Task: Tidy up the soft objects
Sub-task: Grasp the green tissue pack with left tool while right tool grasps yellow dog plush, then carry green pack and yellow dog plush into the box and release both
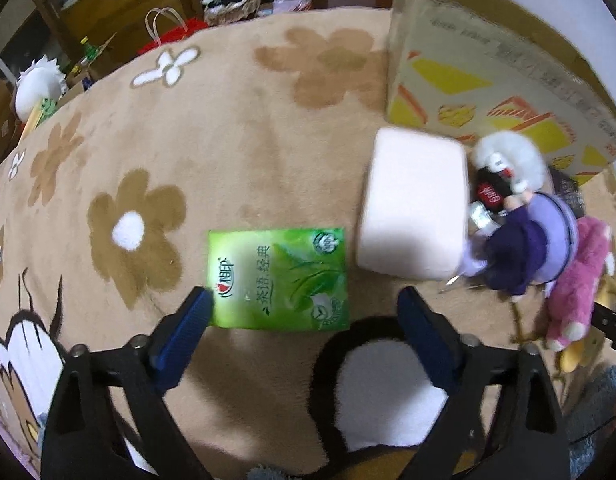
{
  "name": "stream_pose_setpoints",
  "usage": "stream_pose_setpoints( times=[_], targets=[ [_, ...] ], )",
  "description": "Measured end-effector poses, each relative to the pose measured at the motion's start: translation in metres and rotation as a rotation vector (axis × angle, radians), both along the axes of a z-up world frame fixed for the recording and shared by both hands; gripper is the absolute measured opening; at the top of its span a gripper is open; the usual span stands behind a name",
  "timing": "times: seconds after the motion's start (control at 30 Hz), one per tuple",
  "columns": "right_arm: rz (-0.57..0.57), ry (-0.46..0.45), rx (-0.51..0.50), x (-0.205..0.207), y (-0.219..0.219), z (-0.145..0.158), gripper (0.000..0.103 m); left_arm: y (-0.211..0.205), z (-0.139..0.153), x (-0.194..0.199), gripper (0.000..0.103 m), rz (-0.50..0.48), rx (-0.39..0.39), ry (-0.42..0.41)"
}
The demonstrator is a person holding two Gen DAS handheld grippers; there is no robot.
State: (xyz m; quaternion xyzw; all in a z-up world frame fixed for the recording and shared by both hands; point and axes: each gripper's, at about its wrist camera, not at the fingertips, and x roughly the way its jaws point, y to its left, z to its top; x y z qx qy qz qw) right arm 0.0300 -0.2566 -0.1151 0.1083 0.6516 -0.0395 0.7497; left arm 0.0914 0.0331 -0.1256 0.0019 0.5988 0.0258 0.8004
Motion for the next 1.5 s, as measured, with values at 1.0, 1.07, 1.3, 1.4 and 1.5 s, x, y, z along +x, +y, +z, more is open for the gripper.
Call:
stream_pose_setpoints(
  times=[1.0, 1.07, 1.3, 1.4, 1.5],
  targets=[
    [0.03, -0.319, -0.097, -0.027, 0.011, 0.077, 0.063, -0.001, 0.058, -0.033, 0.058, -0.007, -0.017, -0.29],
    [0.039, -0.37, -0.094, -0.03, 0.015, 0.085, 0.063, -0.006, 0.071, -0.041, 0.058, -0.029, -0.007, -0.357],
    [0.085, -0.565, -0.101, -0.034, 0.025, 0.118, 0.063, -0.024, 0.111, -0.064, 0.058, -0.09, 0.012, -0.58],
    [0.105, -0.643, -0.112, -0.033, 0.03, 0.133, 0.063, -0.031, 0.124, -0.067, 0.058, -0.113, 0.016, -0.638],
    [0.125, -0.712, -0.121, -0.028, 0.035, 0.148, 0.063, -0.04, 0.135, -0.063, 0.058, -0.129, 0.018, -0.672]
  ],
)
